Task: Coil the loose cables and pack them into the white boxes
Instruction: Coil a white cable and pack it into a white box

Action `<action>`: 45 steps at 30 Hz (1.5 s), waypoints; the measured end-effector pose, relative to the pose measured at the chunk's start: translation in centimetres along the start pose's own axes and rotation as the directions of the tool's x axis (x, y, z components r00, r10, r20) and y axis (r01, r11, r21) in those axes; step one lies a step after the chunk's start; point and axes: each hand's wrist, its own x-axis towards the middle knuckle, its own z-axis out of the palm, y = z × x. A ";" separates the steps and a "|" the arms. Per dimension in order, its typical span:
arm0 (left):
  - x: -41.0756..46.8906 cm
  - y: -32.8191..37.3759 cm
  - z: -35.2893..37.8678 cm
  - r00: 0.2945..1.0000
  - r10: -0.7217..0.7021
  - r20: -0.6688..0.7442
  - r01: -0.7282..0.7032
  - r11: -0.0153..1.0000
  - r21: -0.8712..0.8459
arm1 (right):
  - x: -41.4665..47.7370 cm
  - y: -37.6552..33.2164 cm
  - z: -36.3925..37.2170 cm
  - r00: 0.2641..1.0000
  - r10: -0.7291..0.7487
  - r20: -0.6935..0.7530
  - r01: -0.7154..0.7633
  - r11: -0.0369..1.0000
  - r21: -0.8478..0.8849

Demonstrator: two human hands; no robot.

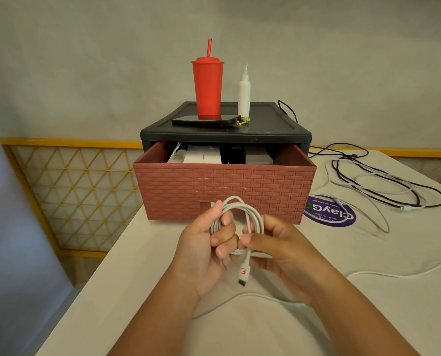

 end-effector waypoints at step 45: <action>0.4 -0.8 -1.1 0.984 0.139 0.115 -0.180 0.785 0.593 | 0.3 -0.1 -0.5 0.910 -0.261 -0.323 0.237 0.965 -0.115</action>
